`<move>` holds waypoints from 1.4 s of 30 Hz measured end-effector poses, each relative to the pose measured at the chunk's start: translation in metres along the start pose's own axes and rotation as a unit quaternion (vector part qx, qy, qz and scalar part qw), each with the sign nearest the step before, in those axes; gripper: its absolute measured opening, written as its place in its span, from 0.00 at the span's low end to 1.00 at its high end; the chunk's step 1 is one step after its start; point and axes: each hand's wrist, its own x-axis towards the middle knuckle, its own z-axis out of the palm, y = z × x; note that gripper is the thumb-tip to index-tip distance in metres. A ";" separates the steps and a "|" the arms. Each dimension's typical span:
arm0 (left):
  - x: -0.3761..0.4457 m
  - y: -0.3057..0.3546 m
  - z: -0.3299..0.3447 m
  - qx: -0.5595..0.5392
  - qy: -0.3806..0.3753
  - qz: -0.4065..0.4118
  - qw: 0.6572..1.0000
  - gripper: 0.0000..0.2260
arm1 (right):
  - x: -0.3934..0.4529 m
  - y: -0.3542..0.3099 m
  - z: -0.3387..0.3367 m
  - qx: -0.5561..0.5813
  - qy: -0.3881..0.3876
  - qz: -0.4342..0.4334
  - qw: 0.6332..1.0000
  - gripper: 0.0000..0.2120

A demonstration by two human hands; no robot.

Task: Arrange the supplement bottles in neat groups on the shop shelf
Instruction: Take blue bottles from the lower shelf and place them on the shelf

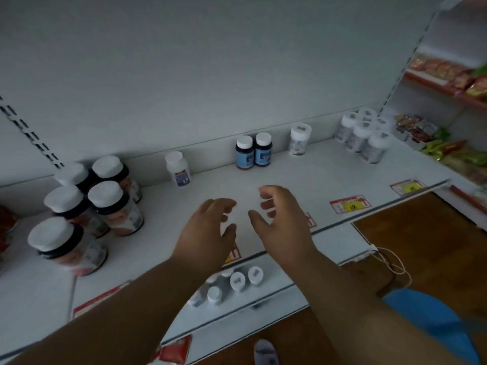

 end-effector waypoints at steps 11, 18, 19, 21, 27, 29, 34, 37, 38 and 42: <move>-0.157 -0.082 -0.048 -0.004 -0.131 0.045 0.990 0.18 | -0.167 -0.069 0.096 0.066 0.019 0.109 0.992 0.17; -0.179 -0.154 0.021 0.008 -0.168 -0.067 0.983 0.20 | -0.197 0.000 0.155 0.034 -0.048 0.176 0.983 0.20; -0.178 -0.171 0.037 0.009 -0.174 -0.084 0.981 0.20 | -0.199 0.015 0.168 0.032 -0.061 0.188 0.980 0.20; -0.172 -0.207 0.068 0.014 -0.167 -0.119 0.979 0.19 | -0.204 0.044 0.199 0.034 -0.092 0.205 0.974 0.20; -0.136 -0.333 0.142 0.044 -0.072 -0.271 0.959 0.25 | -0.211 0.106 0.306 0.030 -0.131 0.184 0.974 0.20; -0.124 -0.363 0.161 0.055 -0.068 -0.284 0.955 0.31 | -0.211 0.120 0.335 0.028 -0.143 0.175 0.974 0.20; -0.101 -0.414 0.196 0.059 -0.063 -0.239 0.967 0.30 | -0.202 0.147 0.380 0.039 -0.137 0.172 0.975 0.18; -0.092 -0.429 0.198 0.062 -0.058 -0.234 0.969 0.22 | -0.196 0.151 0.389 0.036 -0.139 0.170 0.975 0.18; -0.091 -0.428 0.195 0.064 -0.057 -0.229 0.970 0.20 | -0.195 0.150 0.390 0.042 -0.138 0.174 0.974 0.18; -0.113 -0.386 0.160 -0.006 -0.086 -0.214 0.973 0.13 | -0.196 0.130 0.368 0.074 -0.135 0.218 0.964 0.22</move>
